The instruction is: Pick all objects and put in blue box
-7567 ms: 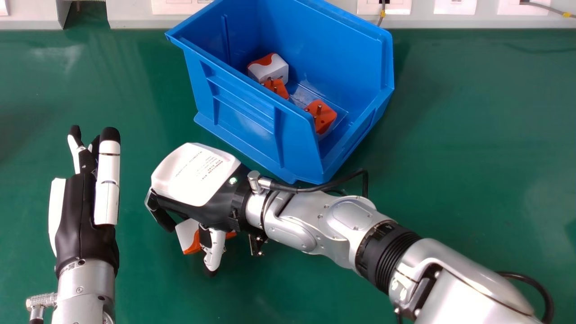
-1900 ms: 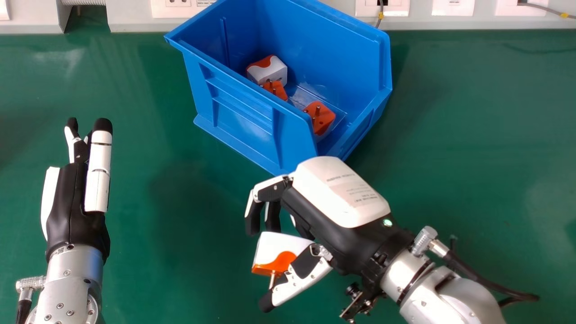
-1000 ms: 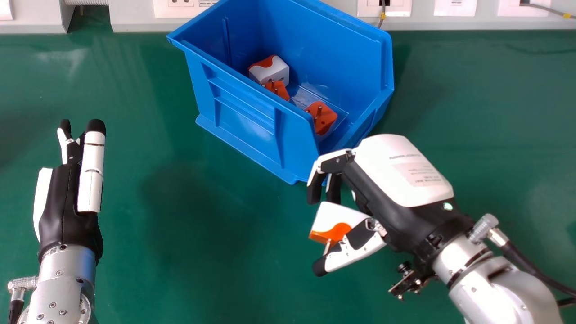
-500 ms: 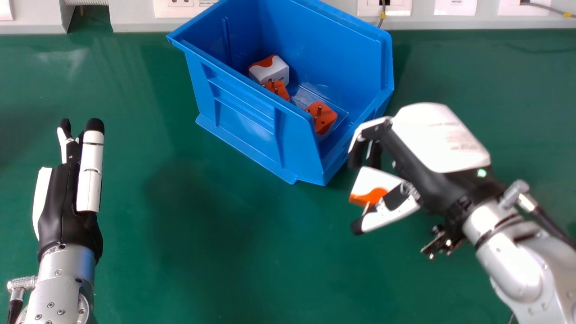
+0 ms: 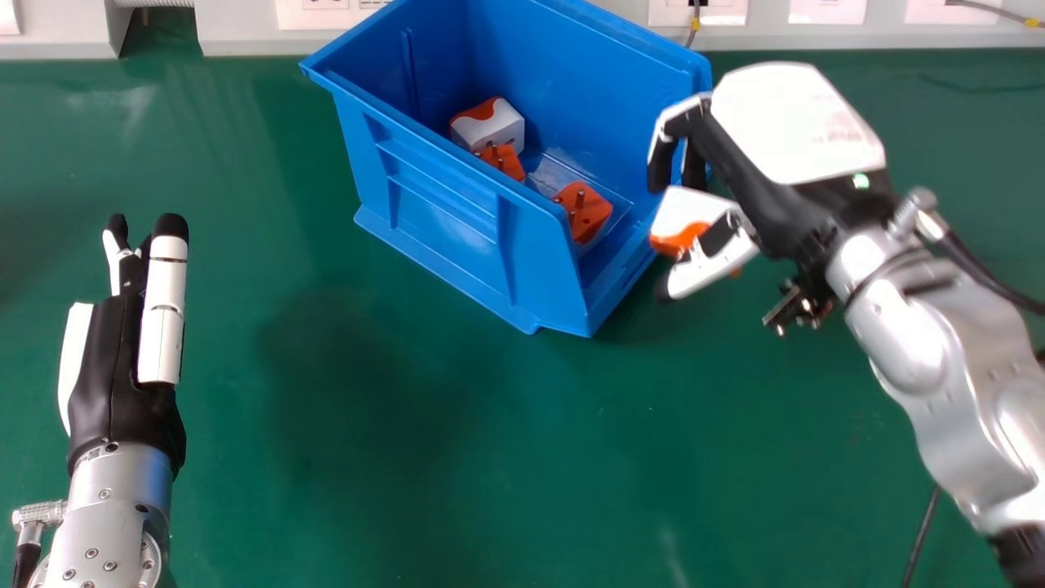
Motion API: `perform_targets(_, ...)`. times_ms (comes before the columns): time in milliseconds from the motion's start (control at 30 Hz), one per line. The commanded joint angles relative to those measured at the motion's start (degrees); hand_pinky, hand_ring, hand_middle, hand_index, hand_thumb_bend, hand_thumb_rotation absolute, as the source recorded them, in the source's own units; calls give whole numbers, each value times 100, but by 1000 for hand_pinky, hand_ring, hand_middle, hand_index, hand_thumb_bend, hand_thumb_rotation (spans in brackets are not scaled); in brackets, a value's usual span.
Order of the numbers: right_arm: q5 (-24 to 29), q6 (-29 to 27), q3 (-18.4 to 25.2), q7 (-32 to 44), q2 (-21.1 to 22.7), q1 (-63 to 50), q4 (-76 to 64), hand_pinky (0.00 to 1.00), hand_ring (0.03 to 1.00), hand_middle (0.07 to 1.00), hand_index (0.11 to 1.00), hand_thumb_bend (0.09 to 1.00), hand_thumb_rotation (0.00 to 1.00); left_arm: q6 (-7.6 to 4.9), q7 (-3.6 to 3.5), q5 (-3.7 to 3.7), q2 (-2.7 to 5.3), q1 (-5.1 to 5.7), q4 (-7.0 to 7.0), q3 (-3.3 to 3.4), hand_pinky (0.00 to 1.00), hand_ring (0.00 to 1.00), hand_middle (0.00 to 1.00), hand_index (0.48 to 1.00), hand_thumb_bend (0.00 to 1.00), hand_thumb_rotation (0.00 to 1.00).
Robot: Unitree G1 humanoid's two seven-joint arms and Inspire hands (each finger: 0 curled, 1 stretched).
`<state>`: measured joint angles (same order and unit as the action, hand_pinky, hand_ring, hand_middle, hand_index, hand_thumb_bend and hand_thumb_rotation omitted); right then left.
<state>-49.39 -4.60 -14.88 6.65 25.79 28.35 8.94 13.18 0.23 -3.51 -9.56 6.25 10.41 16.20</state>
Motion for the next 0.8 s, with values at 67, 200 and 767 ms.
perform_targets(67, -38, -99, -190, -325, -151, 897, 571, 41, 89, 157, 470, 485, 146, -6, 43, -2, -3, -25, 162, 7, 1000, 1000, 1000, 988, 459, 1000)
perform_targets(200, -84, -239, -476, -567, -375, 1569, 1318, 41, 89, 163, 470, 486, 142, -29, 55, -10, 3, -44, 108, 7, 1000, 1000, 1000, 986, 460, 1000)
perform_targets(767, -261, -441, -1408, -1809, -1295, 4006, 4638, 44, 85, 167, 472, 487, 143, 0, -42, -292, 6, 74, 197, 92, 1000, 1000, 1000, 987, 448, 1000)
